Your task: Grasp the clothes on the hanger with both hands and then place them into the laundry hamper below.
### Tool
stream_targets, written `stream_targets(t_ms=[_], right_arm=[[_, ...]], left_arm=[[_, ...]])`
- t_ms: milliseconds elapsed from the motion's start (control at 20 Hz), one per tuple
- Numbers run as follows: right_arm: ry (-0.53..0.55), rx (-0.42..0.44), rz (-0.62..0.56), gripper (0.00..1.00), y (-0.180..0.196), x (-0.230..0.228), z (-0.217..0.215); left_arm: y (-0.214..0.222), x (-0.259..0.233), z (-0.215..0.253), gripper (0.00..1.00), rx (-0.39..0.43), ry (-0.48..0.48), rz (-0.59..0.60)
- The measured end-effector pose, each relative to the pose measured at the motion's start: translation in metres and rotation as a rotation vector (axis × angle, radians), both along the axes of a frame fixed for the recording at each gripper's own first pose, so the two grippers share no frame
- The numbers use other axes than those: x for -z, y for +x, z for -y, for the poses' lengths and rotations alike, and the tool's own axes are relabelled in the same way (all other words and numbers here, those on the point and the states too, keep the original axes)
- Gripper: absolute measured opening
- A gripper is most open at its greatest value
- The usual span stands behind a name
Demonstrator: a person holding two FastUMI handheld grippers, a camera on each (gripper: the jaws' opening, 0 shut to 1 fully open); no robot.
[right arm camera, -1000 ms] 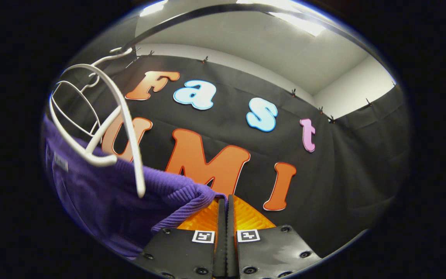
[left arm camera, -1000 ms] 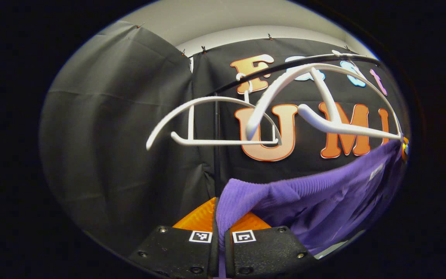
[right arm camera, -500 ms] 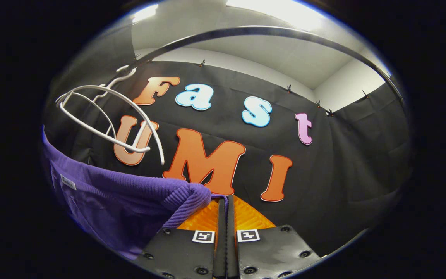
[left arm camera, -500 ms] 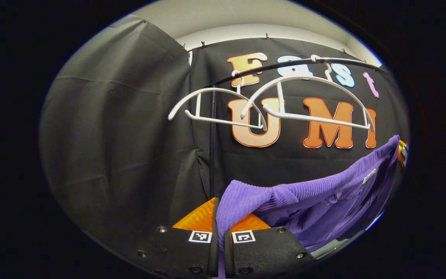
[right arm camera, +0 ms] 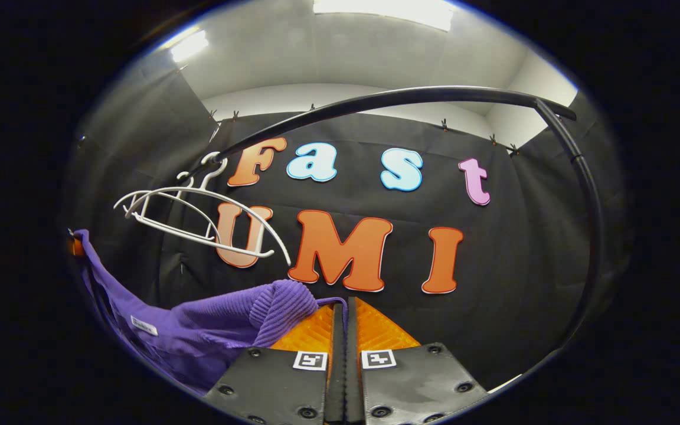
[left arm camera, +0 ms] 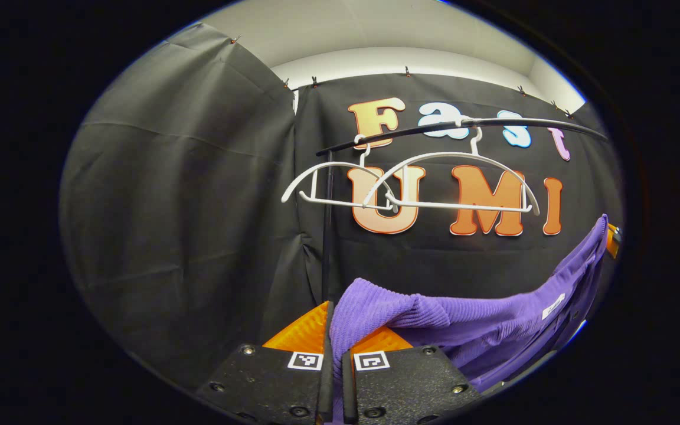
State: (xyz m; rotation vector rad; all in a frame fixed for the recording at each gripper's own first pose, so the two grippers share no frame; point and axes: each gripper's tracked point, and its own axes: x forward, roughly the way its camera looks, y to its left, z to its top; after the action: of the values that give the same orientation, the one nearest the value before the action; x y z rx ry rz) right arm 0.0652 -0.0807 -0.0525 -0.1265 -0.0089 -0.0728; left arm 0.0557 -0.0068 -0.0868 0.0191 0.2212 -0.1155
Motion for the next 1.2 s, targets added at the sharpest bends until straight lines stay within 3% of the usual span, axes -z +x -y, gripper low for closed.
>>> stream_targets(t_ms=[200,650,850,1000,1200], right_arm=[[0.021,-0.092,-0.05,0.07,-0.008,0.021,-0.043],[0.147,-0.35,-0.254,0.08,-0.015,0.092,-0.156],[0.178,-0.397,-0.438,0.08,-0.029,0.165,-0.18],[0.228,-0.4,-0.602,0.08,-0.043,0.227,-0.201],[0.245,-0.367,-0.757,0.08,-0.065,0.291,-0.211]], left_arm=[[-0.012,0.022,0.031,0.06,0.065,-0.089,-0.064],[-0.039,0.086,0.097,0.06,0.198,-0.158,-0.251],[-0.056,0.143,0.122,0.07,0.254,-0.122,-0.386],[-0.075,0.2,0.127,0.08,0.244,-0.096,-0.52],[-0.104,0.257,0.132,0.09,0.203,-0.15,-0.701]])
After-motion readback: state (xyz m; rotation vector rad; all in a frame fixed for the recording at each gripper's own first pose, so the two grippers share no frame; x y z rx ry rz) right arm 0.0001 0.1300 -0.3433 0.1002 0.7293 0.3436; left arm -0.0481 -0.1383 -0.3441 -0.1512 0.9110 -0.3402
